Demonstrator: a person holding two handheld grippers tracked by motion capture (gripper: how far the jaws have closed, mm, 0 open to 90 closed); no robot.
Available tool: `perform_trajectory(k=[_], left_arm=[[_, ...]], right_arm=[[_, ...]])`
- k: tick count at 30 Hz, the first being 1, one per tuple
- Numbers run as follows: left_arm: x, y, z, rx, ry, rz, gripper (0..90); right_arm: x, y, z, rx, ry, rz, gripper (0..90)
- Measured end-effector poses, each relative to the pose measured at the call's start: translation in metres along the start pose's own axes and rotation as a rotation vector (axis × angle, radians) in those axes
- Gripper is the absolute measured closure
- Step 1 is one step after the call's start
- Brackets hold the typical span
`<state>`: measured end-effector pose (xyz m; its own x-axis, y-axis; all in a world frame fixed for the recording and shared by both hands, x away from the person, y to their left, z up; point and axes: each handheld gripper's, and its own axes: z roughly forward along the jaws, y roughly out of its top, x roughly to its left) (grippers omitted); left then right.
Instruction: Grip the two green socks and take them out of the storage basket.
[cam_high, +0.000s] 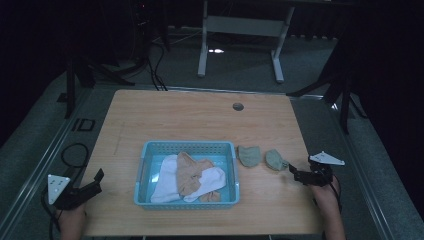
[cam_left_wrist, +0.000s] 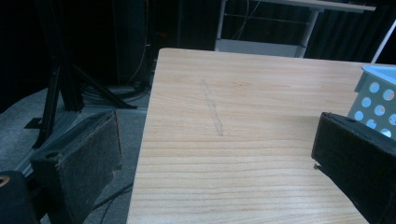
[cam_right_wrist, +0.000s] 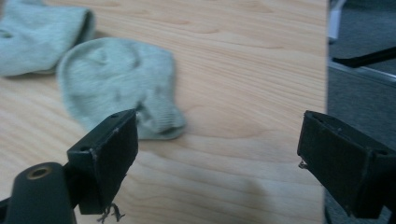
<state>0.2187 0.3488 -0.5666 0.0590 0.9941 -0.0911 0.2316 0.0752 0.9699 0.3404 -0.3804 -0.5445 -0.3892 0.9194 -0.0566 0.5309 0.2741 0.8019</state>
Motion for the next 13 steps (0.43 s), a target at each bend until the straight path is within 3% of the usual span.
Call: perform_trajectory(k=[5, 13], left_arm=[[-0.0001, 0.0, 0.0002, 0.001, -0.001, -0.001, 1.5], [0.0001, 0.0, 0.0001, 0.0, -0.003, -0.001, 1.5]], right_arm=[[-0.0033, -0.0022, -0.0004, -0.023, -0.023, 0.032, 12.3], [-0.0044, -0.0041, -0.0014, -0.037, -0.065, 0.039, 12.4]])
